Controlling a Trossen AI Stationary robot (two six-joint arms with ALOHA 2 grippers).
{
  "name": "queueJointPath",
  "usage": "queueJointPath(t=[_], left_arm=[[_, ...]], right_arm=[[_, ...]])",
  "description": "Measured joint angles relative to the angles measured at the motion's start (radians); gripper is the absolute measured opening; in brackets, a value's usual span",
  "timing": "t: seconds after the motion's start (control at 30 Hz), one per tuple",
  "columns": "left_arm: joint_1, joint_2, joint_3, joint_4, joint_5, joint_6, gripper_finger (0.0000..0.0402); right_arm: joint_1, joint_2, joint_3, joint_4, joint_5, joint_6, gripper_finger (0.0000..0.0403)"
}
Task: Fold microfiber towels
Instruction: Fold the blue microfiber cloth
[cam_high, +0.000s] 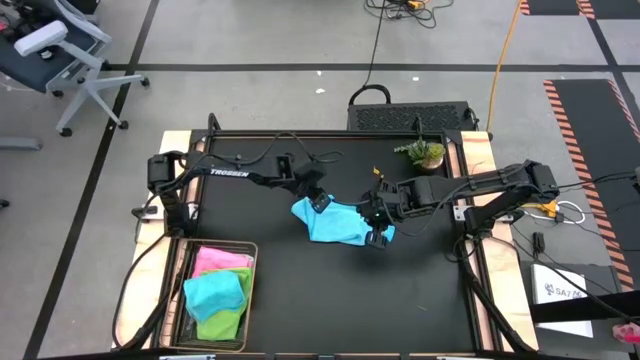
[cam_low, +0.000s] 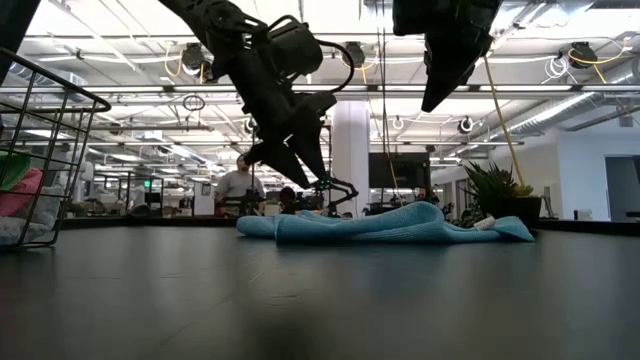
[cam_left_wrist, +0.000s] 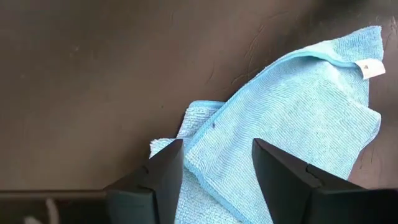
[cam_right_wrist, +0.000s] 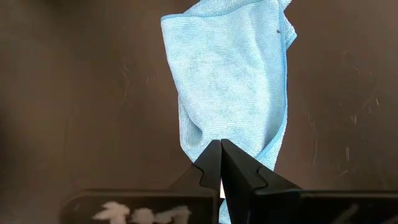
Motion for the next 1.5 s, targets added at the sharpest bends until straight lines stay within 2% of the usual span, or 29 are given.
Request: queueJointPath(t=[0.1, 0.3, 0.53, 0.77, 1.0, 1.27, 1.5], left_arm=[[0.0, 0.0, 0.0, -0.001, -0.003, -0.029, 0.0214], [-0.007, 0.0, 0.0, -0.003, -0.089, -0.085, 0.0247], [-0.03, 0.023, 0.0, -0.023, -0.059, -0.179, 0.0233], [-0.055, 0.102, -0.002, 0.001, 0.008, -0.196, 0.0217], [-0.054, 0.096, -0.002, 0.003, 0.011, -0.203, 0.0213], [-0.053, 0.087, -0.001, 0.026, 0.0, -0.182, 0.014], [-0.053, 0.087, -0.001, 0.026, -0.019, -0.129, 0.0038]], right_arm=[[0.0, 0.0, 0.0, 0.0, 0.0, 0.0, 0.0], [0.0, 0.0, 0.0, 0.0, 0.0, 0.0, 0.0], [0.0, 0.0, 0.0, 0.0, 0.0, -0.001, 0.0], [0.0, 0.0, 0.001, -0.004, 0.001, -0.005, 0.0], [0.0, 0.0, 0.001, -0.008, 0.001, -0.009, 0.0], [0.0, 0.0, 0.001, -0.008, 0.004, -0.009, 0.0], [0.0, 0.0, 0.001, -0.008, 0.004, -0.009, 0.0]])
